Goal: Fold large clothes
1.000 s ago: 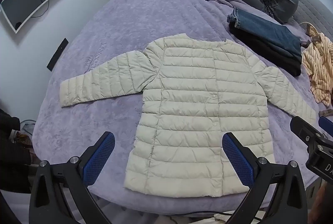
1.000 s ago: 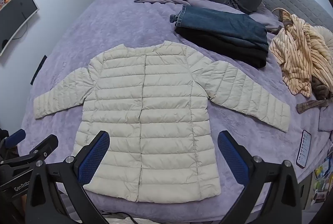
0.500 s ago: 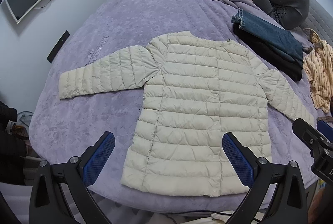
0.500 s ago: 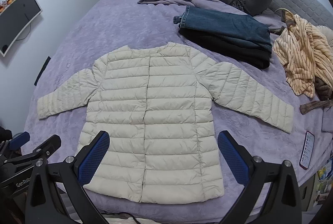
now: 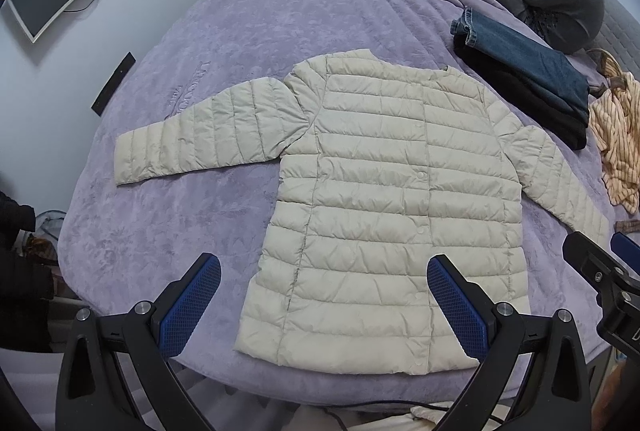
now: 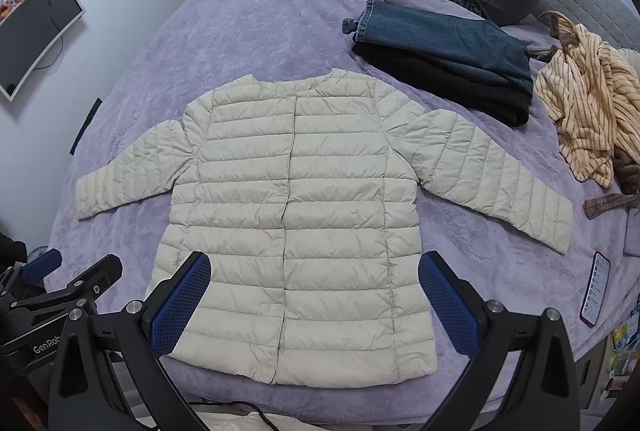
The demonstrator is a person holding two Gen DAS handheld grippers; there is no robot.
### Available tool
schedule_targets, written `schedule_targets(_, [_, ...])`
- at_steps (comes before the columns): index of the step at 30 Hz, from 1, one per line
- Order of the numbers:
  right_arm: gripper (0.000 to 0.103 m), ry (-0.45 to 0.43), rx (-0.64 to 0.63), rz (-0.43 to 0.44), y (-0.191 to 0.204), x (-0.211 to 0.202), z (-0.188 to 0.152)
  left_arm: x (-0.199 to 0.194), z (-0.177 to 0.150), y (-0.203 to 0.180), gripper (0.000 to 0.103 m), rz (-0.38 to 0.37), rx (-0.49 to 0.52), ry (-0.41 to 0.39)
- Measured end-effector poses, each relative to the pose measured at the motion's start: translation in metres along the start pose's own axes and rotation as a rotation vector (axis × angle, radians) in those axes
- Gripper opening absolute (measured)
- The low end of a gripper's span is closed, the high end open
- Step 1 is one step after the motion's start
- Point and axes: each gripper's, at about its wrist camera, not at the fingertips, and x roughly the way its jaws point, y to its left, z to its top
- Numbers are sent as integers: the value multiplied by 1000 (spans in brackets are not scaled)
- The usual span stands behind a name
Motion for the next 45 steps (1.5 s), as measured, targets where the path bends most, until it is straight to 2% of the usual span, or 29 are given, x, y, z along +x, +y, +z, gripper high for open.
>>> schedule_targets(5, [103,29,16,2,-2,6,2,6,2,-4,103,4,11,20])
schedule_targets(6, [103,33,17,2,-2,7,1,4,-14,1,103,1,16,16])
schedule_targets(24, [103,102,15,4,1,21,-3,16,-16,2,103,6,31,65])
schedule_targets(45, [103,117,18,5,-1,26,-3,16,-16,1,103,7,32,65])
